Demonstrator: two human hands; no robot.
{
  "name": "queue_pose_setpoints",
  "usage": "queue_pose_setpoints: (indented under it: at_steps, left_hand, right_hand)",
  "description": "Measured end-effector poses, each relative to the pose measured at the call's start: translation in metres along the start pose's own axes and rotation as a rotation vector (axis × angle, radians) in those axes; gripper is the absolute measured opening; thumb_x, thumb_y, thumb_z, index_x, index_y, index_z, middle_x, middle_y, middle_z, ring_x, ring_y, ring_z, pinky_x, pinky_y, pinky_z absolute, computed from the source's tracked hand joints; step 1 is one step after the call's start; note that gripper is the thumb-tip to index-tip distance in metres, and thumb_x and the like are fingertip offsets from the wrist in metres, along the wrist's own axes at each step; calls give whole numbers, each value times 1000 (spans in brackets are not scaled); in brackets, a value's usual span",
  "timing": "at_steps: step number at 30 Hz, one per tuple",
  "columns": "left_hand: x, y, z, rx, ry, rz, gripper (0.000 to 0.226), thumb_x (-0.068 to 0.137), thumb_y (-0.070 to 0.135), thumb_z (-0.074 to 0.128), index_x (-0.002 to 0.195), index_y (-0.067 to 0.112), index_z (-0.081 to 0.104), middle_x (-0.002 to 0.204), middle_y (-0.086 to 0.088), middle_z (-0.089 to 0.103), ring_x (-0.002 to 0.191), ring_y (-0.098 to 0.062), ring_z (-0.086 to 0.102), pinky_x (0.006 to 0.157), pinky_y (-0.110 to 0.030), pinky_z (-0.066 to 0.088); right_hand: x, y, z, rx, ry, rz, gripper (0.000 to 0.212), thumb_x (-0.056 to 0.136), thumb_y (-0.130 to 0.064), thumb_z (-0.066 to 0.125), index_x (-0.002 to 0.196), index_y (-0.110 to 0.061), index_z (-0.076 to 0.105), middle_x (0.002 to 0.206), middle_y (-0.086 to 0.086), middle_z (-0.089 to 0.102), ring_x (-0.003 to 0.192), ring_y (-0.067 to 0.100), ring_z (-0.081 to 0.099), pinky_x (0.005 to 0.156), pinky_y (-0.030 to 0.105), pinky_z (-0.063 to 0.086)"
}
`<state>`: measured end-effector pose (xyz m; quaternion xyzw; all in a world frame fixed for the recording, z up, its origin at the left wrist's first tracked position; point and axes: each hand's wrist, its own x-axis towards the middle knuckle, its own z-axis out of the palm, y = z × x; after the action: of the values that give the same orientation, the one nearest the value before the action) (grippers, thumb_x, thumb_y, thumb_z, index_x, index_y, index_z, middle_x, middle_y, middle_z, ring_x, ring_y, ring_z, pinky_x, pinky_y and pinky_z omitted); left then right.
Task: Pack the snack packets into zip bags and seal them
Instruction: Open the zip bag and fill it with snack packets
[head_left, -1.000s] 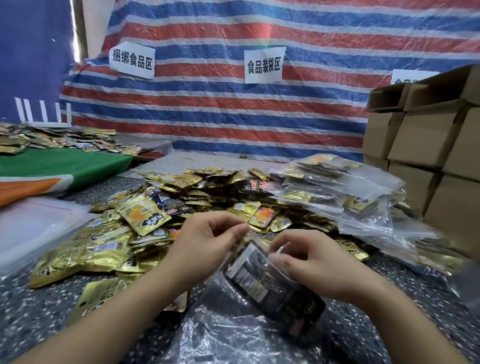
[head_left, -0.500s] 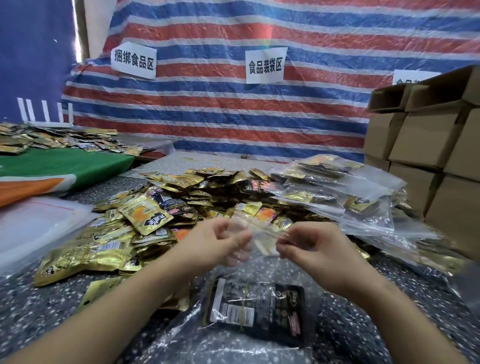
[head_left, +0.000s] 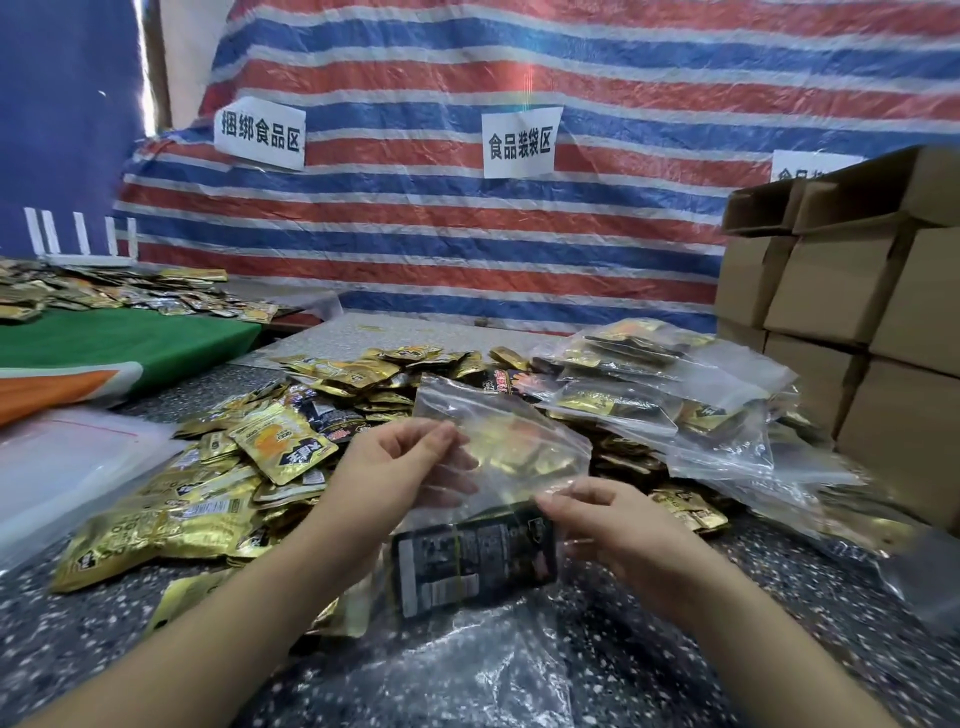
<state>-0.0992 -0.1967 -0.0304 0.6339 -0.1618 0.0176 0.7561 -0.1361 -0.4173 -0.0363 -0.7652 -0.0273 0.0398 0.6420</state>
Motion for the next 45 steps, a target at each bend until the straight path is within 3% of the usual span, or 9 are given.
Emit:
queue_pose_setpoints:
  at_steps: [6,11,20,26,32,38,40,43,45]
  left_hand:
    - [-3,18,0,-206,-50,108,19,83,25,59,79,11,71,78,-12,72,65,-24,70,55,-31,57]
    - [-4,22,0,-249,-53,115,22,83,25,57,72,15,74,72,-8,71,63,-22,70,53,-27,54]
    - [-3,16,-3,-42,-19,116,24,86,30,56,90,13,73,88,-11,75,75,-26,73,64,-32,59]
    - [1,6,-3,101,40,4,19,100,19,52,100,9,68,88,-10,76,71,-20,73,62,-27,56]
    - [4,6,-7,141,12,15,30,86,33,63,103,9,69,92,-8,76,78,-26,73,73,-36,55]
    - [7,4,-9,166,63,54,28,99,28,50,94,10,71,82,-6,75,69,-20,72,69,-34,55]
    - [7,3,-11,175,66,57,27,100,26,50,94,9,71,83,-7,75,70,-21,72,68,-34,54]
    - [7,3,-11,165,67,52,27,100,24,49,95,8,70,83,-7,75,69,-20,72,65,-31,54]
    - [6,3,-11,162,63,54,27,101,24,49,95,8,69,84,-7,75,69,-20,71,63,-29,54]
  right_hand:
    - [-8,-13,7,187,36,-367,19,77,-33,76,83,-15,76,96,15,73,97,31,68,95,43,52]
    - [-11,-18,14,239,109,-458,8,82,-27,70,81,-22,77,90,15,75,86,28,73,78,32,59]
    - [-6,-16,11,175,229,-455,29,71,-20,74,93,-3,66,85,12,75,79,22,73,68,25,58]
    - [-1,-8,12,8,259,-289,9,87,-1,70,88,-9,66,76,4,74,69,15,71,58,20,51]
    - [5,0,12,-72,241,-190,10,89,0,67,90,-10,70,81,6,75,75,17,71,69,26,52]
    - [11,0,3,8,280,-132,30,89,14,46,90,-5,68,83,6,76,79,18,73,65,24,57]
    - [15,3,-7,-124,427,-102,32,92,10,44,92,-11,68,84,4,75,82,21,72,72,33,59]
    - [17,14,-36,-774,630,-72,16,93,-9,51,93,-19,63,86,-4,67,69,17,63,61,32,51]
    - [17,18,-51,-1005,689,15,9,89,-17,54,92,-18,62,89,1,67,76,22,61,68,34,52]
